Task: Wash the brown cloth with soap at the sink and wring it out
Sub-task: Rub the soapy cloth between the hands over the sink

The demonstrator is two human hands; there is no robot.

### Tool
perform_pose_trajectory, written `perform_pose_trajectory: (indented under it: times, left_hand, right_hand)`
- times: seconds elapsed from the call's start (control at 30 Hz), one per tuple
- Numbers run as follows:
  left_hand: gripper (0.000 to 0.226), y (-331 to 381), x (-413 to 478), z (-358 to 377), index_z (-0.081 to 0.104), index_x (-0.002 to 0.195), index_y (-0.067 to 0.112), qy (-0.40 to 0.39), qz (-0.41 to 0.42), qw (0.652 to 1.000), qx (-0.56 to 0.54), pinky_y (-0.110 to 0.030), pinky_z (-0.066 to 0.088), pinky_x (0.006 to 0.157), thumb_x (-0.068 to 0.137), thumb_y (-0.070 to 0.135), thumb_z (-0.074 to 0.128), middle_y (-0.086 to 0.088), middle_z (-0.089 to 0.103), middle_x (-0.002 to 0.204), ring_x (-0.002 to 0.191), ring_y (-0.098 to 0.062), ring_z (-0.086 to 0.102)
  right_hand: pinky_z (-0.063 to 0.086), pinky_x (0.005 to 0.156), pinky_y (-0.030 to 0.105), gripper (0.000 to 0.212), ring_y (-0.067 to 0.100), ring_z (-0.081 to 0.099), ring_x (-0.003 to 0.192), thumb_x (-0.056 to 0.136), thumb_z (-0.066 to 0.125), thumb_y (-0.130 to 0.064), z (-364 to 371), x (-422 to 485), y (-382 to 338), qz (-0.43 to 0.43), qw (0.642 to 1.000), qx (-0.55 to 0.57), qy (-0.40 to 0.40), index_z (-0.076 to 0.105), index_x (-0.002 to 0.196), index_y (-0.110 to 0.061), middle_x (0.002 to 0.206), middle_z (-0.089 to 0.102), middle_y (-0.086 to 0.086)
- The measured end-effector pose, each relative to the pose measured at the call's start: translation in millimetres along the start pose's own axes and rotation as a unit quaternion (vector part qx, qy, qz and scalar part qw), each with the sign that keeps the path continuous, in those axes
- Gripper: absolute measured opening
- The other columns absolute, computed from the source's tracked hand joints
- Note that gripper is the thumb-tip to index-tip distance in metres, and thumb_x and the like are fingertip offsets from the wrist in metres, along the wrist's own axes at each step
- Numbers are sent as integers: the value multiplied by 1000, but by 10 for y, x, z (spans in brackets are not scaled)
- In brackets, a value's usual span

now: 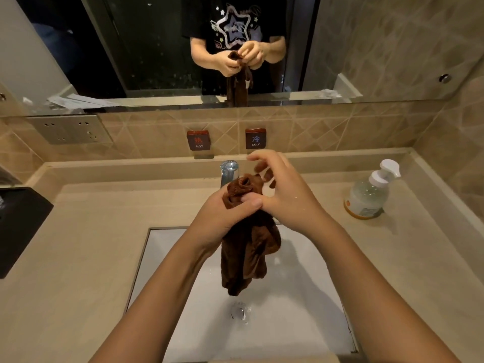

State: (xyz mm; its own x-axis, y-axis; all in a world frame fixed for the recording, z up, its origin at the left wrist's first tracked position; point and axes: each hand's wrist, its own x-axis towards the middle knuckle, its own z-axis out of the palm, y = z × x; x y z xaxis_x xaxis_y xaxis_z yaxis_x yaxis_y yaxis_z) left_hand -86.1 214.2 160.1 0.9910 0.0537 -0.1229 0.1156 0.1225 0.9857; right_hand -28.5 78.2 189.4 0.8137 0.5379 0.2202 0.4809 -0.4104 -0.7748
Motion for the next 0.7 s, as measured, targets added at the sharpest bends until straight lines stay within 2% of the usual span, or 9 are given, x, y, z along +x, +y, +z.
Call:
perform_pose_trajectory:
  times: [0.03,0.1,0.17,0.2,0.27,0.37,0.5,0.57,0.7]
  left_hand:
    - [30,-3,-3,-16,68,102,16,1,-3,1000,-11,-25,55,79,74,24,71,-1,75,94,93,-17,70]
    - [28,-3,-11,-58,68,101,14,1,0,999,-42,-27,55,77,74,17,74,-4,75,93,91,-19,70]
    - [26,3,-8,-92,68,100,13,16,6,998,-66,-25,55,73,74,17,69,-2,75,89,86,-17,70]
    - [25,3,-1,-107,67,100,11,22,4,997,-79,-24,55,71,75,17,66,-2,74,88,84,-16,69]
    - [20,-12,13,-125,67,102,9,26,-9,996,-82,-24,56,71,84,16,60,-3,74,88,84,-16,70]
    - [17,-57,16,-117,67,101,17,63,-20,997,-25,-25,55,78,94,22,53,1,75,90,90,-14,70]
    - [24,-192,18,-133,66,98,24,128,-24,986,105,-27,50,84,98,35,45,-1,71,99,98,-16,64]
    - [25,-233,19,-123,65,95,22,152,-17,977,149,-28,50,81,97,37,45,0,69,93,94,-16,63]
    - [35,-264,48,48,66,80,16,223,-14,963,151,-34,49,72,96,40,46,-4,68,78,79,-21,63]
  right_hand:
    - [42,81,17,48,7,49,105,79,70,-27,-15,11,43,35,998,40,-23,48,120,-34,117,47,-8]
    - [48,87,24,33,10,55,108,86,59,-40,-43,-18,131,109,980,135,-101,56,118,-32,118,57,-1]
    - [51,85,33,41,13,60,97,93,44,-46,-9,-90,237,165,954,209,-136,62,116,-18,104,65,10]
    - [52,80,34,43,12,61,91,94,41,-46,18,-127,259,175,949,221,-139,62,115,-15,97,66,8]
    - [52,72,24,32,9,64,86,94,45,-38,80,-177,268,146,959,210,-123,67,105,-17,93,68,1]
    - [49,69,28,20,13,62,79,93,53,-27,124,-177,285,100,975,196,-15,66,82,-18,80,65,-1]
    - [48,69,15,18,5,60,79,93,51,-22,197,-188,289,80,982,140,95,67,86,-18,82,66,-5]
    - [43,61,13,23,4,55,68,93,51,-26,241,-207,265,78,984,124,105,62,78,-14,71,60,-5]
    - [35,52,26,42,12,45,53,93,48,-40,531,-274,73,66,996,39,37,48,59,-15,55,49,-1]
